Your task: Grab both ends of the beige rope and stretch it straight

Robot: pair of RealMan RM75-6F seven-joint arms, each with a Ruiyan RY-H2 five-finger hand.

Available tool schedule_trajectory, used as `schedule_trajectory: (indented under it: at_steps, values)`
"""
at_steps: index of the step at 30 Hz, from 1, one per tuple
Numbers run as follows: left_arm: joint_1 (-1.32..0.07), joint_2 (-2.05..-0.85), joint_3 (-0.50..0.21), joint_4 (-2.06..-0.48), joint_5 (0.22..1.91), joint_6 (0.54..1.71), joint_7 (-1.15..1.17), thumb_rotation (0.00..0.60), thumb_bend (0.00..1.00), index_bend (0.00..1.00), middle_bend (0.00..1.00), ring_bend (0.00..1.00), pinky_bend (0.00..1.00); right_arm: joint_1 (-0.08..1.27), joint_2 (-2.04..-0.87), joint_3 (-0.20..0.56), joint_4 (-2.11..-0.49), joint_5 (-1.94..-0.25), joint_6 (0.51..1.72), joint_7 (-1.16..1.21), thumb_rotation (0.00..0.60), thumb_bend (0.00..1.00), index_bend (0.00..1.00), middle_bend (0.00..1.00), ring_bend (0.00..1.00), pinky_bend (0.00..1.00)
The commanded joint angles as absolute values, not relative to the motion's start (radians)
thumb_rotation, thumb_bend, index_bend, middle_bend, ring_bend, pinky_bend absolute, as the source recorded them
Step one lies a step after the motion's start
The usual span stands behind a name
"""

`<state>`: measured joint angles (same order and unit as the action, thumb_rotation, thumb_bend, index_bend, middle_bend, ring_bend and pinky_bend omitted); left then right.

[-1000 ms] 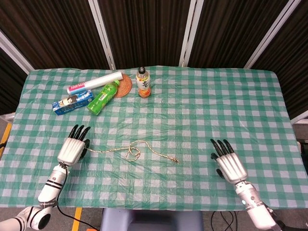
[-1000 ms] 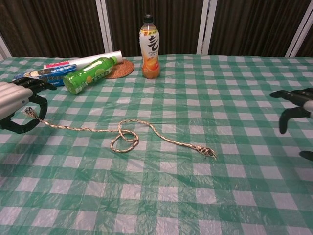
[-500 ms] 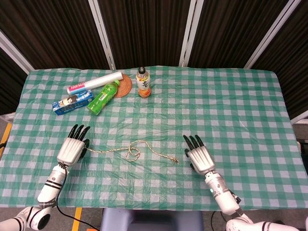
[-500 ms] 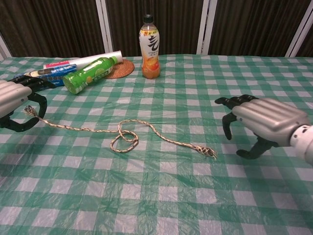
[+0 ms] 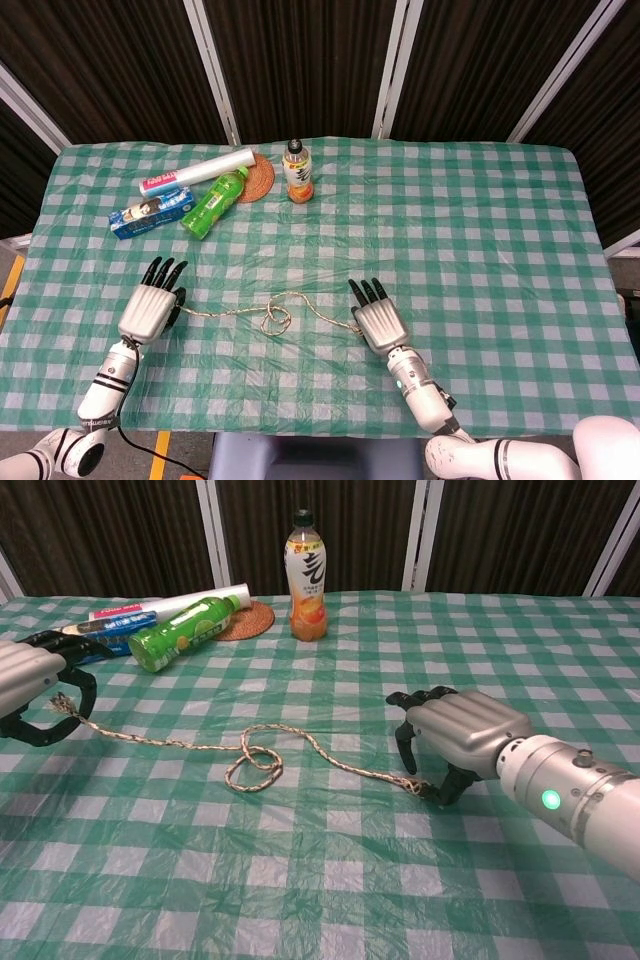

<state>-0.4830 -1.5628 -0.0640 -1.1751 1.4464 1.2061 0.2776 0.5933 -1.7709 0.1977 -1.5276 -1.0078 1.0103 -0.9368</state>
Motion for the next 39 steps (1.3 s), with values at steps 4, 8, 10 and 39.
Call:
schedule_trajectory:
  at_steps: [4,8,10,39]
  values:
    - [-0.481,-1.558,-0.064,-1.18,1.446,1.208,0.277,0.6,0.47,0.62,0.08,0.0,0.04,0.643,-1.798,0.214,-1.524,-0.909,1.011,-0.969,0.6,0.41,0.6,0.0,0.0,0.0]
    - [-0.479,-1.555,-0.066,-1.179,1.443,1.208,0.273,0.6,0.47,0.62,0.08,0.0,0.04,0.667,-1.796,0.207,-1.539,-0.857,1.019,-0.991,0.6,0.41,0.6,0.0,0.0,0.0]
    - [-0.479,-1.555,-0.066,-1.177,1.442,1.205,0.273,0.6,0.47,0.62,0.08,0.0,0.04,0.676,-1.797,0.2,-1.542,-0.842,1.026,-0.997,0.6,0.41,0.6,0.0,0.0,0.0]
    - [-0.445,-1.506,-0.075,-1.146,1.413,1.225,0.263,0.6,0.47,0.62,0.08,0.0,0.04,0.646,-1.541,0.118,-1.619,-0.875,1.155,-0.868,0.6,0.57,0.75,0.08,0.0,0.0]
